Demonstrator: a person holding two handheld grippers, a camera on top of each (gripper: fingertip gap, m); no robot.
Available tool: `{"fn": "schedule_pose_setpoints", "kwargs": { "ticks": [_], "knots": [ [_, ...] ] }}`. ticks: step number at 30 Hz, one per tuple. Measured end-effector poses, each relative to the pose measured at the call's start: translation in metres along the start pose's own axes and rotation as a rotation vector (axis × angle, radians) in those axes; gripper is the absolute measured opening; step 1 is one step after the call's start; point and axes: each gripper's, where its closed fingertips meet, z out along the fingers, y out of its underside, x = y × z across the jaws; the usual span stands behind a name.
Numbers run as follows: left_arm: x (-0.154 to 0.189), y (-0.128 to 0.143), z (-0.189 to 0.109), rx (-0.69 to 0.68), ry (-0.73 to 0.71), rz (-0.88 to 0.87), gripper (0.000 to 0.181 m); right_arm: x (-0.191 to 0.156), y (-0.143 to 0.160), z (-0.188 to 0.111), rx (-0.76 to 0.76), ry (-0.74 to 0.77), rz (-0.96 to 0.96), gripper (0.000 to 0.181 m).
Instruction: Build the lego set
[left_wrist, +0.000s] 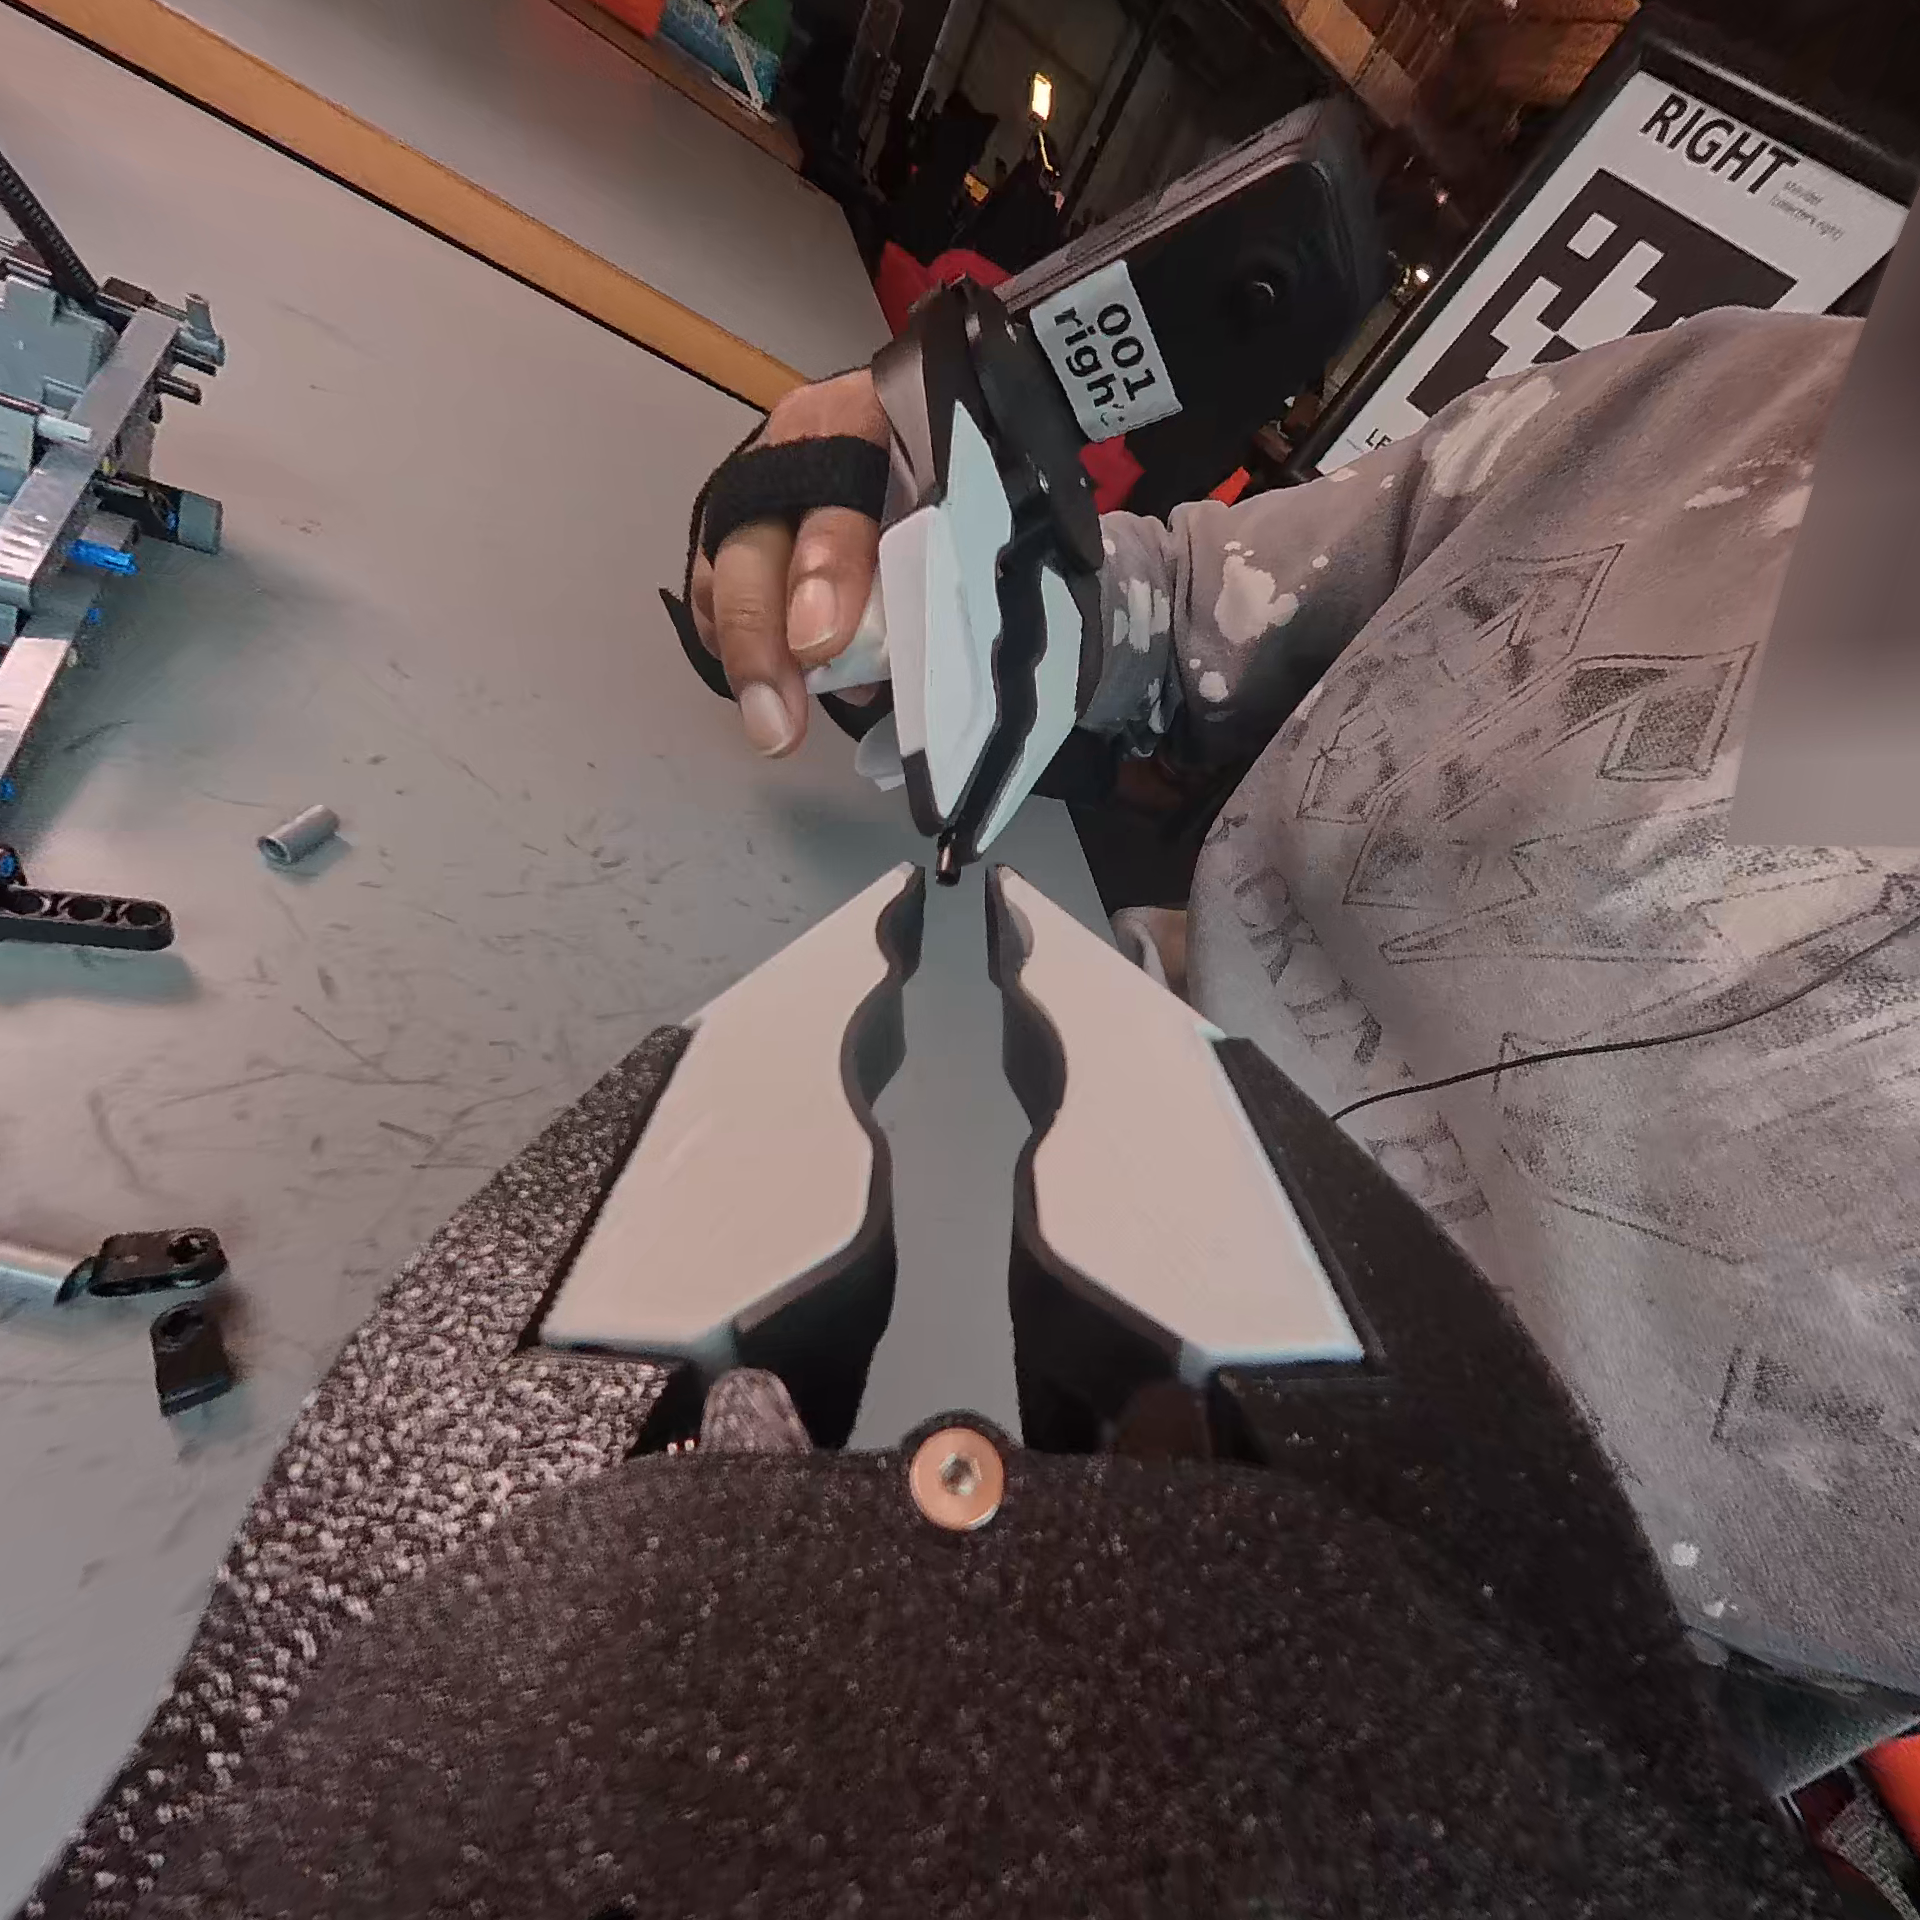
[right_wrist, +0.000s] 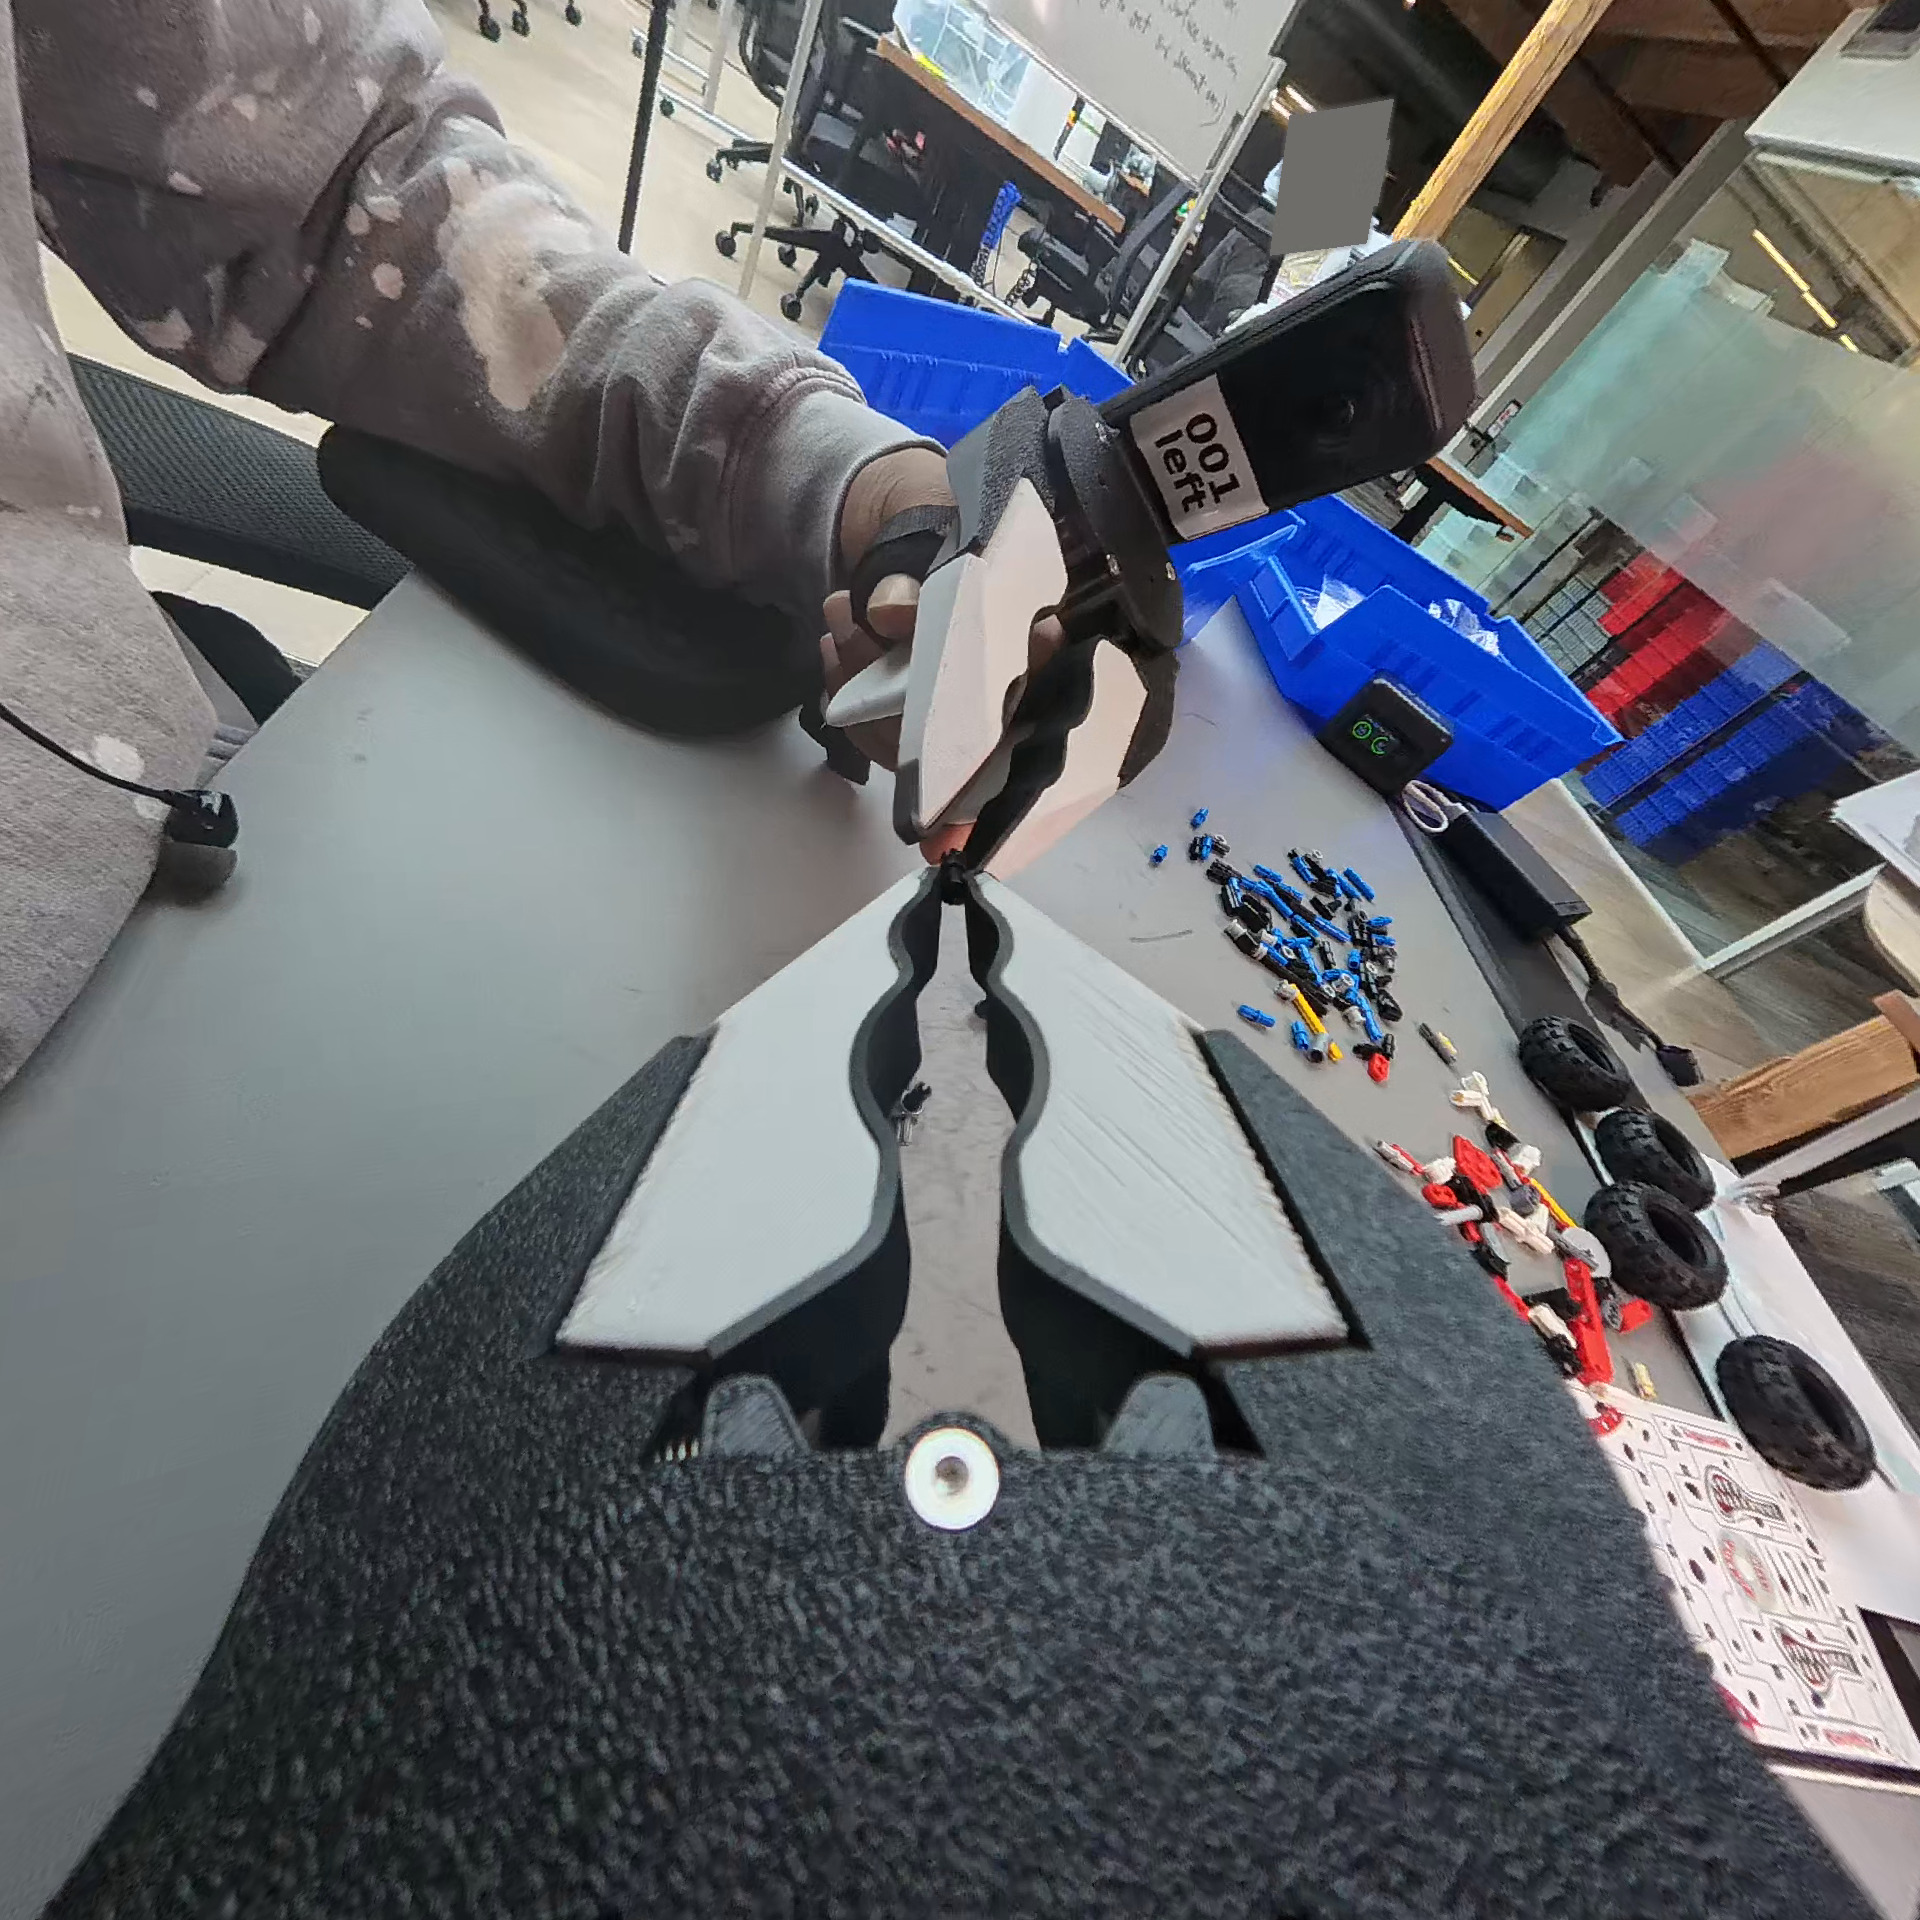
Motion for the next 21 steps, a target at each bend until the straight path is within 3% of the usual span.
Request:
{"fn": "schedule_pose_setpoints", "kwargs": {
  "ticks": [4,21],
  "knots": [
    [0.001,0.001,0.002,-0.007,0.006,0.001,0.006,-0.003,-0.001,0.001,0.005,-0.013,0.009,0.004],
    [0.007,0.008,0.006,-0.044,0.035,-0.003,0.005,-0.011,-0.001,0.002,0.009,-0.056,0.012,0.004]
  ]
}}
